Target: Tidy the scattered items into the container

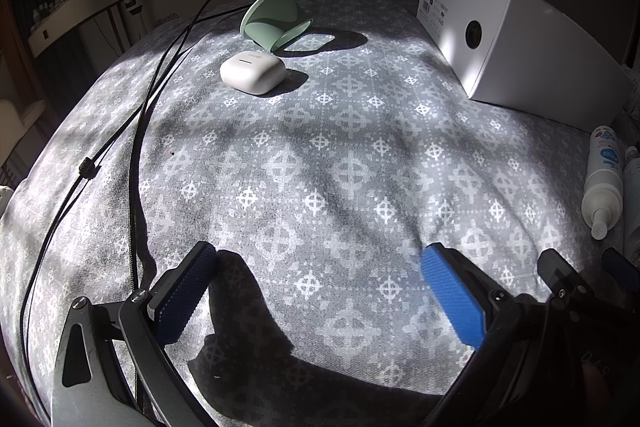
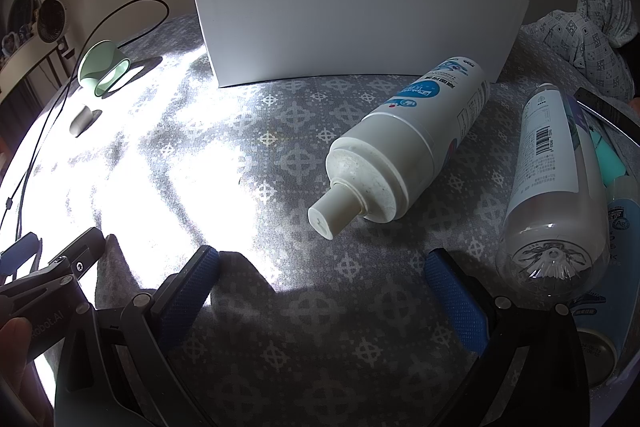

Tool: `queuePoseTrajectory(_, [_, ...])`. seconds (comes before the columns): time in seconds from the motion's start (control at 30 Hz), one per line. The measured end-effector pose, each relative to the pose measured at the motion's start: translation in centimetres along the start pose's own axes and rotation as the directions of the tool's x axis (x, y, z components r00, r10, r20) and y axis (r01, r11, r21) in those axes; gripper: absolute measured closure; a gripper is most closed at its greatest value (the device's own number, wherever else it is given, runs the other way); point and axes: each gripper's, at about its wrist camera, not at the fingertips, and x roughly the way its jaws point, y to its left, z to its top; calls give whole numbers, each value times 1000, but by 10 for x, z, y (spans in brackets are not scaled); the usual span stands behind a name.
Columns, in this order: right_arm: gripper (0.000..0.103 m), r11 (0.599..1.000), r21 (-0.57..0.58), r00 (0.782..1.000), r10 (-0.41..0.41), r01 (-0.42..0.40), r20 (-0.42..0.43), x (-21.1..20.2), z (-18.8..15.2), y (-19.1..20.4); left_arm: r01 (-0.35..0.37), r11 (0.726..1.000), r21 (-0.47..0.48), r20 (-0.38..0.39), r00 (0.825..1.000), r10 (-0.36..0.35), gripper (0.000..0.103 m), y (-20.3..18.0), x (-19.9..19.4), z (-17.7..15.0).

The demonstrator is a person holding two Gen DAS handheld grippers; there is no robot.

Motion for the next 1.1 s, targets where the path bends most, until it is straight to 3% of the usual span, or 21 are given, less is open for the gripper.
queuePoseTrajectory(1.1, [0, 1000, -1, 1000, 0, 0, 0, 0, 0, 0, -14, 1000, 12, -8, 1000, 14, 0, 0, -1, -5])
